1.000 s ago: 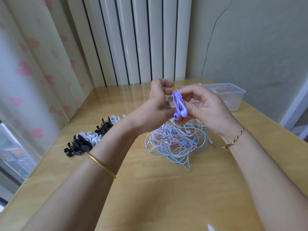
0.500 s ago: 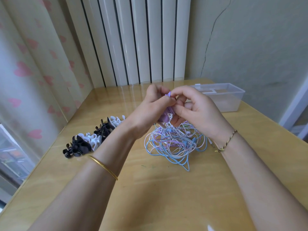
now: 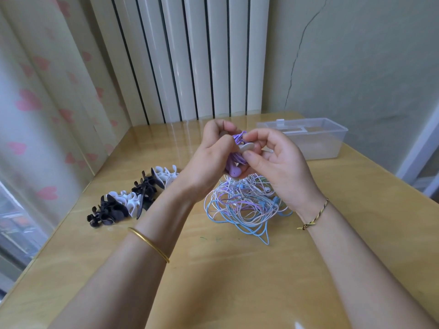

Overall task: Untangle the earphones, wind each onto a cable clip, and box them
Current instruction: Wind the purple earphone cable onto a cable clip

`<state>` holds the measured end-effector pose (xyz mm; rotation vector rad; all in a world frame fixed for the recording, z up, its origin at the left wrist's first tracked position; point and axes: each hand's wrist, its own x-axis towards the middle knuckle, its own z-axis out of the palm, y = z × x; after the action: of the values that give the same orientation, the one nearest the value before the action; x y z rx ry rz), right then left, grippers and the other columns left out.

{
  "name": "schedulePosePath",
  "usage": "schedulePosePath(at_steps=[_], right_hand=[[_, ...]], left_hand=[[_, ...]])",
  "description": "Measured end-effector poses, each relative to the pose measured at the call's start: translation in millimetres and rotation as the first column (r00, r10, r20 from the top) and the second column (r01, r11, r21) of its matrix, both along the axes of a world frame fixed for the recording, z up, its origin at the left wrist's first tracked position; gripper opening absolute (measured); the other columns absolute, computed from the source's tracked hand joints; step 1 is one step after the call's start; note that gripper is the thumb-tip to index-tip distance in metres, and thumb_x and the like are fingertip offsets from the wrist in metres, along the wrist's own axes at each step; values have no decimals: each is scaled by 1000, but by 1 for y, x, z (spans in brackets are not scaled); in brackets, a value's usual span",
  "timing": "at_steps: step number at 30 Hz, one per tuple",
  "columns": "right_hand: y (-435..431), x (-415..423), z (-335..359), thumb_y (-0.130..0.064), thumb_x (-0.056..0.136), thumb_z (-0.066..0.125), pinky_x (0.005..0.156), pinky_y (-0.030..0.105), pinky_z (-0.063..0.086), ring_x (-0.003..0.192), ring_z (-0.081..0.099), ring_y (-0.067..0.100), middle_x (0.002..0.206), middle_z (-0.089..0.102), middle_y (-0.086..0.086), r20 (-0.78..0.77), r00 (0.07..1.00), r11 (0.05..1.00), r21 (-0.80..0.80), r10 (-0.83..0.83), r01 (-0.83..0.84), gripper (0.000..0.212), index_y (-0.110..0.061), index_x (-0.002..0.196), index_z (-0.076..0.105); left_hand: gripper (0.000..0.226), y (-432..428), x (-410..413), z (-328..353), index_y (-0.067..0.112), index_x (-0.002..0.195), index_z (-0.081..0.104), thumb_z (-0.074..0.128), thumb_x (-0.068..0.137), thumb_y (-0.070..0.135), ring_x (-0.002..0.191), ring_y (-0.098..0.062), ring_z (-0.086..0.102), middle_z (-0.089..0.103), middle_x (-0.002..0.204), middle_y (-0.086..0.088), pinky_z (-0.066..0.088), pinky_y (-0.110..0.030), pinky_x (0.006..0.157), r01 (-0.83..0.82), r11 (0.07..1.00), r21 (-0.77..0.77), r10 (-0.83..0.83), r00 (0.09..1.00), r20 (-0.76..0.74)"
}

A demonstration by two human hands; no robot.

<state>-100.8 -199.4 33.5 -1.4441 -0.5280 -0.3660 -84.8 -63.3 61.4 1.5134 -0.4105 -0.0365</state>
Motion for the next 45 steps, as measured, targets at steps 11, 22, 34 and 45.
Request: schedulePosePath(at_steps=[11, 22, 34, 45], right_hand=[[13, -9, -2, 14, 85, 54, 61, 29, 56, 64, 68, 17, 95, 53, 9, 25, 1000, 979, 201, 17, -22, 26, -7, 101, 53], [11, -3, -6, -9, 91, 51, 67, 51, 57, 76, 64, 40, 94, 63, 23, -19, 1000, 955, 297, -7, 12, 11, -7, 101, 52], [2, 5, -5, -16, 90, 56, 76, 50, 57, 87, 66, 41, 120, 54, 29, -67, 998, 997, 73, -14, 19, 32, 0, 117, 63], [2, 1, 8, 11, 92, 47, 73, 28, 57, 75, 70, 19, 86, 69, 10, -26, 999, 998, -64, 18, -20, 23, -1, 108, 59]], left_hand=[[28, 2, -3, 3, 21, 99, 45, 39, 73, 14, 62, -25, 48, 61, 94, 3, 39, -26, 44, -23, 1000, -11, 24, 994, 104], [8, 4, -9, 5, 14, 89, 36, 42, 83, 16, 102, -1, 56, 59, 103, -32, 45, -19, 47, -96, 988, 120, 63, 966, 252], [9, 9, -8, 4, 12, 92, 36, 43, 93, 8, 109, 19, 45, 49, 58, 6, 45, -21, 40, -45, 973, 228, -34, 943, 332], [11, 9, -6, 7, 18, 84, 38, 40, 90, 8, 102, 10, 52, 57, 70, -6, 40, -8, 51, -171, 946, 276, 53, 919, 391]])
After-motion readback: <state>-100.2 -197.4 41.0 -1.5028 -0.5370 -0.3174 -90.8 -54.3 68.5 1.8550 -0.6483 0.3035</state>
